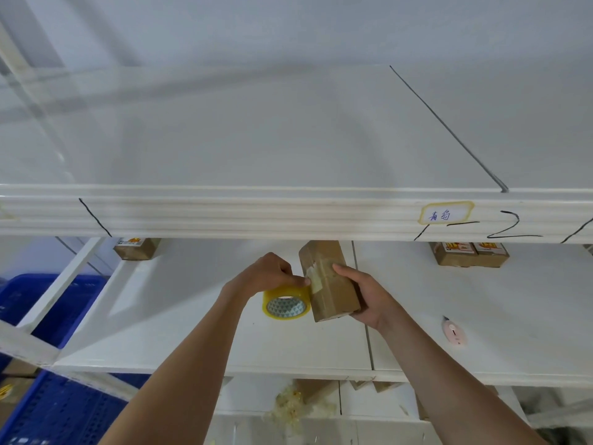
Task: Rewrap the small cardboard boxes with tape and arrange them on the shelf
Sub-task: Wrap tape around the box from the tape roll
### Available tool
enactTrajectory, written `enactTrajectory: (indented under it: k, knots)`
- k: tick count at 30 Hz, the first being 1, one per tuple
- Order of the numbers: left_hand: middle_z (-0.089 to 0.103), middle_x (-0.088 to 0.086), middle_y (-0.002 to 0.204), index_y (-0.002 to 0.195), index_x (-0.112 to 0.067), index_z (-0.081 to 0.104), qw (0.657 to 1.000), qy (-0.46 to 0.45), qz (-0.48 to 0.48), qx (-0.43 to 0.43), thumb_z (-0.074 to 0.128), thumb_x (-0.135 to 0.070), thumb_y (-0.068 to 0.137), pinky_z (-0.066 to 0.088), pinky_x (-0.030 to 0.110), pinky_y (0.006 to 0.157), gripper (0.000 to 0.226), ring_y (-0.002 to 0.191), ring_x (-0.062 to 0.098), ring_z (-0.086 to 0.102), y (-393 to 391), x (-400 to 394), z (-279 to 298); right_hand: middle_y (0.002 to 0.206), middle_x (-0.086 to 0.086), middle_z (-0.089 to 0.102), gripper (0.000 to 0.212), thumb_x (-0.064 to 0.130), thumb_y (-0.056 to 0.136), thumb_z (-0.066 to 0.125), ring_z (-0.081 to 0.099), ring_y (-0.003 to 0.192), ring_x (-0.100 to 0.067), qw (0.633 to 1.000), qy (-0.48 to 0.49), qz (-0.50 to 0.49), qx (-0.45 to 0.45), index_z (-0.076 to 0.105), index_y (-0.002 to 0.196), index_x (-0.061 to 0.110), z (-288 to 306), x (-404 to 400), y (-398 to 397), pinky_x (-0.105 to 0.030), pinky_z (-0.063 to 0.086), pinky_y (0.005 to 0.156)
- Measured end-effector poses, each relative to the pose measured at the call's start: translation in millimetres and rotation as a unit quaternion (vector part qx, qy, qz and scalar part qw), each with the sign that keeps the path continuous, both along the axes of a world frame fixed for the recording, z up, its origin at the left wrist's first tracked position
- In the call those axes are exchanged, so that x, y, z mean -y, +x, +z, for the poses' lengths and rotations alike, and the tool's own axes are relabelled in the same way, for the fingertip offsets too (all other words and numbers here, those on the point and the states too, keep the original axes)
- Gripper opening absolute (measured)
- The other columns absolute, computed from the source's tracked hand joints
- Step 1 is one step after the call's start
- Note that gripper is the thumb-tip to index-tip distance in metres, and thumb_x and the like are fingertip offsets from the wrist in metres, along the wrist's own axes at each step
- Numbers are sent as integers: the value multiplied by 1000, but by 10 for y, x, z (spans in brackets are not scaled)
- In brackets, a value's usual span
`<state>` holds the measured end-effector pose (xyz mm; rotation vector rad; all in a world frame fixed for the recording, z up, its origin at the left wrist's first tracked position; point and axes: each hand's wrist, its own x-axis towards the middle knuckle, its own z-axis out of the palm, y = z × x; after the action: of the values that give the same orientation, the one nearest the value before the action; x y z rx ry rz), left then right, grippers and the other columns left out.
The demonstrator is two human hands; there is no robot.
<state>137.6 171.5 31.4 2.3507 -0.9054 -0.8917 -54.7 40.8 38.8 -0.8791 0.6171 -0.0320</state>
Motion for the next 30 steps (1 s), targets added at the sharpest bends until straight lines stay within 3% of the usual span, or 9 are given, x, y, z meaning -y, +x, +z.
enactTrajectory:
  k: [4, 9, 13, 17, 19, 23, 26, 30]
  knots:
    - [65, -3, 72, 65, -21, 67, 1000, -24, 8, 10, 84, -60, 68, 49, 28, 63, 44, 71, 16, 64, -29, 9, -16, 126, -16, 69, 42, 31, 92, 67, 66, 113, -31, 1000, 24, -4, 1, 67, 127, 8, -22, 4, 4, -48, 46, 106]
    - [69, 0, 78, 70, -18, 69, 999, -21, 16, 46, 84, -59, 69, 51, 25, 61, 44, 69, 13, 65, -42, -19, -41, 125, -11, 70, 45, 37, 95, 64, 65, 119, -27, 999, -36, 19, -15, 65, 130, 9, -27, 51, 4, -46, 47, 108]
    - [64, -4, 71, 65, -19, 65, 996, 2, -4, 86, 84, -57, 69, 45, 22, 56, 42, 63, 10, 59, -104, 26, -45, 113, -5, 75, 56, 57, 84, 72, 71, 107, -25, 975, -188, 77, -85, 69, 122, 17, 16, 16, 63, -49, 54, 99]
    - [67, 1, 78, 65, -21, 64, 995, 7, -1, 95, 80, -49, 74, 44, 23, 57, 34, 68, 16, 63, -168, 102, -77, 106, 4, 72, 61, 43, 65, 91, 70, 96, -15, 930, -324, 42, -168, 62, 116, 25, -12, -67, 153, -36, 60, 79]
    - [67, 0, 81, 70, -20, 66, 996, 8, 1, 92, 79, -52, 76, 46, 23, 59, 35, 73, 16, 65, -185, 100, -75, 104, 2, 72, 53, 30, 69, 89, 70, 93, -16, 932, -316, 29, -173, 62, 114, 23, -21, -60, 157, -34, 60, 73]
    - [68, -5, 79, 81, -20, 73, 999, 5, -3, 35, 74, -67, 76, 50, 24, 65, 47, 73, 12, 64, -148, 23, -48, 98, -8, 76, 37, 18, 74, 83, 74, 91, -25, 945, -282, 21, -166, 69, 109, 16, -60, 43, 108, -44, 62, 80]
    - [64, -7, 69, 73, -22, 74, 998, -35, -16, -42, 78, -62, 75, 45, 27, 68, 40, 74, 15, 61, -58, -66, -21, 96, -10, 77, 38, 17, 73, 85, 75, 88, -28, 950, -262, 6, -167, 71, 108, 11, -92, 141, 65, -47, 62, 79]
    - [59, -8, 66, 68, -24, 72, 996, -37, -43, -67, 82, -51, 78, 40, 25, 68, 31, 72, 11, 54, -7, -141, 1, 94, -11, 78, 39, 17, 71, 87, 76, 87, -28, 952, -259, 13, -164, 72, 107, 9, -65, 228, 34, -46, 63, 78]
